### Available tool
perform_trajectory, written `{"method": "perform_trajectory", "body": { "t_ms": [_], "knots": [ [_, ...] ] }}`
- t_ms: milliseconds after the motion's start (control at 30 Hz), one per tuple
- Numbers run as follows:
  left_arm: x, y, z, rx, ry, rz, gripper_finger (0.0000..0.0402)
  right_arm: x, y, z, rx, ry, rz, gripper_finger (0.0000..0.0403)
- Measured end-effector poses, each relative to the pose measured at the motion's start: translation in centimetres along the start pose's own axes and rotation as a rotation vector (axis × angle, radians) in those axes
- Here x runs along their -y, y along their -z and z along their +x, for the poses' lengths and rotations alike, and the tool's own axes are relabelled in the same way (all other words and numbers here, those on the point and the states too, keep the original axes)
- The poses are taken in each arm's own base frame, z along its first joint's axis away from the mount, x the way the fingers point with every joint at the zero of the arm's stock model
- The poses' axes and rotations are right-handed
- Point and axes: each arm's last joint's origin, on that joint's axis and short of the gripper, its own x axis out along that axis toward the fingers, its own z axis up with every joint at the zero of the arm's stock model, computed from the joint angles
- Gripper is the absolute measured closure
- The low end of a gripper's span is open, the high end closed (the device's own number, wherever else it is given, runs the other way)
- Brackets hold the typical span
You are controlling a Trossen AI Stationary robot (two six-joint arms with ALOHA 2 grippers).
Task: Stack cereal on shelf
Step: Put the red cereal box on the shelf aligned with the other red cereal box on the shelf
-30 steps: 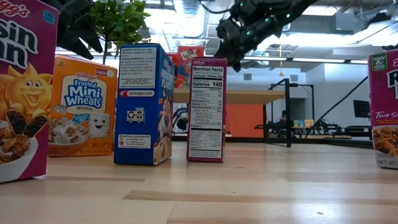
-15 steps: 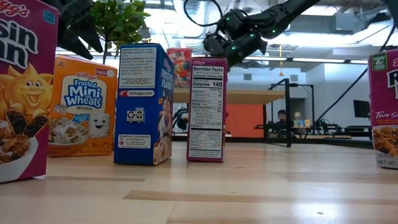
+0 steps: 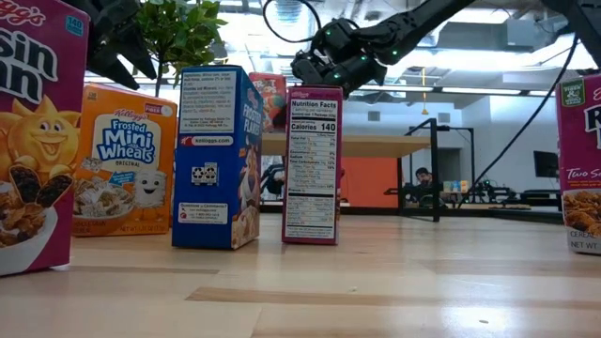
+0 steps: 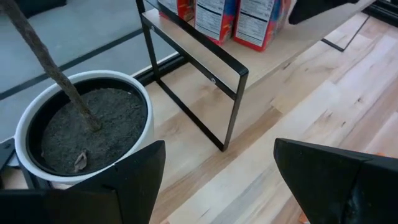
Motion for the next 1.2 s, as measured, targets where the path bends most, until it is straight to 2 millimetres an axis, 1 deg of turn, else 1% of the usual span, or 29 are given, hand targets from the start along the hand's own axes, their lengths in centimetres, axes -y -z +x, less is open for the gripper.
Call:
{"method": "perform_trajectory", "body": {
  "t_ms": [100, 300, 433, 600, 733, 900, 1200],
  "knots": [
    [0.0, 0.0, 0.0, 0.007, -0.012, -0.023, 0.0111, -0.1, -0.5, -0.4, 0.003, -0.005, -0.011, 0.0385],
    [-0.1, 0.0, 0.0, 0.015, -0.023, -0.044, 0.0111, -0.1, -1.7, -2.9, -0.025, 0.031, -0.062, 0.0375],
    [-0.1, -0.1, 0.0, 0.031, -0.047, -0.064, 0.0111, 0.5, -1.5, -3.9, -0.079, 0.085, -0.084, 0.0375],
    [-0.2, -0.1, 0.0, 0.038, -0.055, -0.073, 0.0111, 1.4, -1.2, -4.0, -0.089, 0.128, -0.102, 0.0386],
    [-0.2, -0.1, 0.0, 0.039, -0.055, -0.095, 0.0111, 1.5, -1.1, -3.9, -0.097, 0.123, -0.118, 0.0382],
    [-0.2, -0.1, 0.0, 0.043, -0.061, -0.101, 0.0111, 1.1, -1.4, -3.7, -0.067, 0.117, -0.151, 0.0372],
    [-0.2, -0.1, 0.0, 0.054, -0.076, -0.112, 0.0111, 0.4, -2.0, -3.4, -0.018, 0.107, -0.212, 0.0387]
  ]
}}
